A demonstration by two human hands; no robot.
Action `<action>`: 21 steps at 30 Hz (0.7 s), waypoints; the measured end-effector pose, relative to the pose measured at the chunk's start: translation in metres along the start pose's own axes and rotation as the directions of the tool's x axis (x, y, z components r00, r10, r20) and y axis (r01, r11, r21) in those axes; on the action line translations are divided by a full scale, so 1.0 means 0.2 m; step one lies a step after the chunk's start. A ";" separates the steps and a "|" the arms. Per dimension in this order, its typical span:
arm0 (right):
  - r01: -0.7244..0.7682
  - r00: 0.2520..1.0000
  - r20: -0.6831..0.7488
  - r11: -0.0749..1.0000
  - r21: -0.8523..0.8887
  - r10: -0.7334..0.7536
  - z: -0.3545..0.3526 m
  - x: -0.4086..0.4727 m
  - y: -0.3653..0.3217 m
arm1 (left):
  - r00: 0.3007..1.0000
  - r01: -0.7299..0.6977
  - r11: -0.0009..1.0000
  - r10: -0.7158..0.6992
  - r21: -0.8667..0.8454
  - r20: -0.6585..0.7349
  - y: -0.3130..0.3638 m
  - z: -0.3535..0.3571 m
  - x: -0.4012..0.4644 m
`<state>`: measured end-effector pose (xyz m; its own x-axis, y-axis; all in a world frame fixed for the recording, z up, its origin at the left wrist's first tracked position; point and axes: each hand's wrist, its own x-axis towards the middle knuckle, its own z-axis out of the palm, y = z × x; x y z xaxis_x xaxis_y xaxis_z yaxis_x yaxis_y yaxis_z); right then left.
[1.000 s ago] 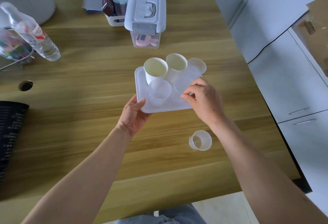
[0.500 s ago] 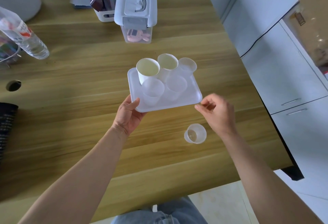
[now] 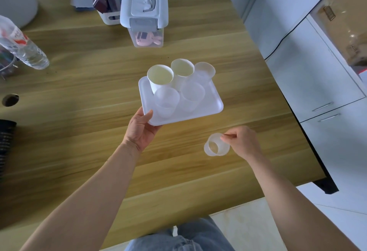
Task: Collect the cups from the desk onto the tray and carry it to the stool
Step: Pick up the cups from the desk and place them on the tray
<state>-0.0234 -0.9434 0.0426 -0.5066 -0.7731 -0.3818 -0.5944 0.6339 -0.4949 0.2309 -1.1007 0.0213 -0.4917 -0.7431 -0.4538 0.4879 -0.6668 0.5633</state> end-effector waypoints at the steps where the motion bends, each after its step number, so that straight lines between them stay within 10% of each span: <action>1: 0.009 1.000 -0.005 1.000 0.022 -0.009 -0.03 -0.01 -0.01 | 1.000 -0.002 1.000 0.002 0.004 -0.003 0.00 0.00 0.00; 21: -0.008 0.932 -0.327 0.911 0.412 0.156 -0.37 0.13 -0.40 | 0.999 0.009 1.000 -0.009 0.014 0.046 0.02 0.02 -0.03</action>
<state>-0.0347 -1.0127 0.1308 -0.7691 -0.6140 -0.1778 -0.2803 0.5740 -0.7694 0.2324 -1.0982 0.0286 -0.5291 -0.7336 -0.4265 0.4733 -0.6723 0.5691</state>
